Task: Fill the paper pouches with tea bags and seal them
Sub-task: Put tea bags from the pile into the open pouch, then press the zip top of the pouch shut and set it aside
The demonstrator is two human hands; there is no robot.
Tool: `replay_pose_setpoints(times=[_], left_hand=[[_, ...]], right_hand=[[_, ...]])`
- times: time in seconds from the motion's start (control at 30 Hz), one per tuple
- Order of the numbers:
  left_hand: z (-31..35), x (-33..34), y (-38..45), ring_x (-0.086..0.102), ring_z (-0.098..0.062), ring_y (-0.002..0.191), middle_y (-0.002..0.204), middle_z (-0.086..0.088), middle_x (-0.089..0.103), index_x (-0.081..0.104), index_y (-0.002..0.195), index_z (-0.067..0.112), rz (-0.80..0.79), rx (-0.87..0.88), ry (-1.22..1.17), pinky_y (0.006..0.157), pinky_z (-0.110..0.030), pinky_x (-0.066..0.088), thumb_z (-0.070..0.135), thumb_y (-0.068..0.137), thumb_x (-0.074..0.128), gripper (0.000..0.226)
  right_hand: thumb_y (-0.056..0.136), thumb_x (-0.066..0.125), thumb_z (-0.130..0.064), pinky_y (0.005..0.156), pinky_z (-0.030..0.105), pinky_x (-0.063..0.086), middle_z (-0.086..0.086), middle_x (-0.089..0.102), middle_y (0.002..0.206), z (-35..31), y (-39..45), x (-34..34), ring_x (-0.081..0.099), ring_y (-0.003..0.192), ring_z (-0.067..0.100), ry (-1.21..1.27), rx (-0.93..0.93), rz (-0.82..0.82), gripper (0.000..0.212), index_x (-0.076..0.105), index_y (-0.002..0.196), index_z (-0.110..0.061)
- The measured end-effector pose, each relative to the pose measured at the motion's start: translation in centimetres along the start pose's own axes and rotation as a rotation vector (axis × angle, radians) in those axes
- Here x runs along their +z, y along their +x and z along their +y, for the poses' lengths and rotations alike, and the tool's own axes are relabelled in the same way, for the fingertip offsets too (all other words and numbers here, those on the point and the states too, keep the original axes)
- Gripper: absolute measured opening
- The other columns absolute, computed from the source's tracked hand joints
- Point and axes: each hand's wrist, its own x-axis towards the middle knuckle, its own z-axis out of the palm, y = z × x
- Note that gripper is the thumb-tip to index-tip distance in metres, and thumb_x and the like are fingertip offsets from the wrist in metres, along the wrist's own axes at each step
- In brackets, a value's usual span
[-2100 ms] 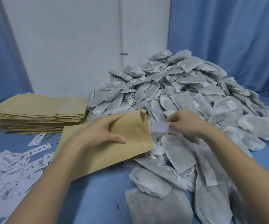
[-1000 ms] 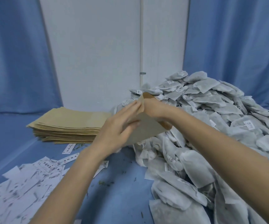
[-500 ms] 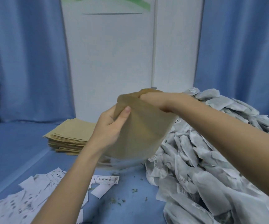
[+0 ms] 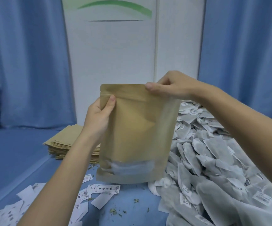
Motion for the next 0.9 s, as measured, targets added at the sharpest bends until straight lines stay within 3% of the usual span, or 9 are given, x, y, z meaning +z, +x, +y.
replay_pose_setpoints(times=[0.13,0.27,0.37,0.5,0.6,0.67,0.73,0.8,0.9], left_hand=[[1.5,0.5,1.4,0.068,-0.006,0.084,0.088,0.010,0.073,0.066,0.095,0.022,-0.036,-0.032,-0.083,0.070,-0.021,0.055,0.026,0.097,0.050,0.017],[2.1,1.1,1.8,0.069,-0.008,0.074,0.082,0.007,0.073,0.064,0.093,0.019,-0.106,-0.101,-0.132,0.065,-0.024,0.057,0.025,0.098,0.048,0.018],[1.6,1.2,1.5,0.069,-0.011,0.067,0.076,0.004,0.072,0.063,0.089,0.018,-0.132,-0.172,-0.163,0.059,-0.026,0.057,0.025,0.098,0.048,0.019],[0.0,0.8,0.8,0.069,-0.012,0.064,0.074,0.001,0.072,0.063,0.086,0.017,-0.126,-0.242,-0.213,0.053,-0.025,0.054,0.024,0.097,0.048,0.020],[-1.7,0.7,0.0,0.068,-0.014,0.063,0.074,-0.001,0.072,0.063,0.090,0.015,-0.079,-0.301,-0.213,0.054,-0.028,0.055,0.025,0.097,0.050,0.017],[-2.6,0.7,-0.6,0.069,-0.014,0.066,0.077,-0.001,0.072,0.063,0.094,0.016,-0.033,-0.324,-0.196,0.055,-0.029,0.055,0.025,0.097,0.050,0.017],[-3.3,0.5,-0.9,0.068,-0.012,0.066,0.078,0.000,0.072,0.062,0.096,0.016,0.028,-0.325,-0.184,0.057,-0.027,0.054,0.026,0.098,0.049,0.017],[-3.6,0.5,-1.0,0.068,-0.007,0.064,0.073,0.005,0.071,0.061,0.096,0.016,0.079,-0.307,-0.178,0.054,-0.021,0.052,0.026,0.099,0.047,0.017],[-3.5,0.5,-1.1,0.068,-0.003,0.072,0.081,0.011,0.072,0.060,0.106,0.019,0.103,-0.256,-0.077,0.056,-0.017,0.050,0.033,0.098,0.047,0.021]], right_hand=[[0.065,0.074,-0.055,0.045,0.022,0.010,-0.006,0.014,0.051,0.4,-0.1,-1.6,0.016,0.052,0.011,-0.065,-0.082,0.101,0.064,0.027,0.050,-0.013],[0.061,0.075,-0.057,0.045,0.024,0.015,-0.006,0.016,0.051,1.4,0.3,-2.1,0.018,0.053,0.011,-0.160,-0.060,0.167,0.065,0.026,0.053,-0.014],[0.052,0.068,-0.066,0.048,0.023,0.019,0.001,0.028,0.055,2.4,0.5,-1.6,0.022,0.056,0.011,-0.202,-0.055,0.199,0.068,0.045,0.060,-0.002],[0.044,0.066,-0.073,0.056,0.010,0.034,-0.008,0.051,0.071,4.0,0.3,0.2,0.044,0.062,0.002,-0.196,-0.020,0.204,0.058,0.056,0.080,-0.028],[0.048,0.060,-0.073,0.075,0.024,0.042,-0.009,0.045,0.091,4.8,0.3,1.9,0.047,0.085,0.005,-0.230,-0.019,0.167,0.059,0.060,0.088,-0.028],[0.057,0.059,-0.069,0.080,0.031,0.040,-0.007,0.050,0.088,4.7,0.4,3.0,0.041,0.091,0.013,-0.301,-0.007,0.102,0.046,0.053,0.067,-0.024],[0.064,0.069,-0.061,0.075,0.028,0.036,-0.008,0.054,0.078,4.1,0.6,3.4,0.042,0.087,0.013,-0.307,0.040,0.038,0.041,0.045,0.059,-0.029],[0.072,0.072,-0.049,0.063,0.020,0.035,-0.015,0.054,0.073,3.1,1.2,3.8,0.050,0.082,0.011,-0.210,0.096,-0.025,0.024,0.057,0.074,-0.030],[0.075,0.068,-0.051,0.056,0.017,0.035,-0.018,0.054,0.068,0.9,2.5,4.8,0.052,0.072,0.003,-0.107,0.083,-0.081,0.028,0.066,0.090,-0.027]])
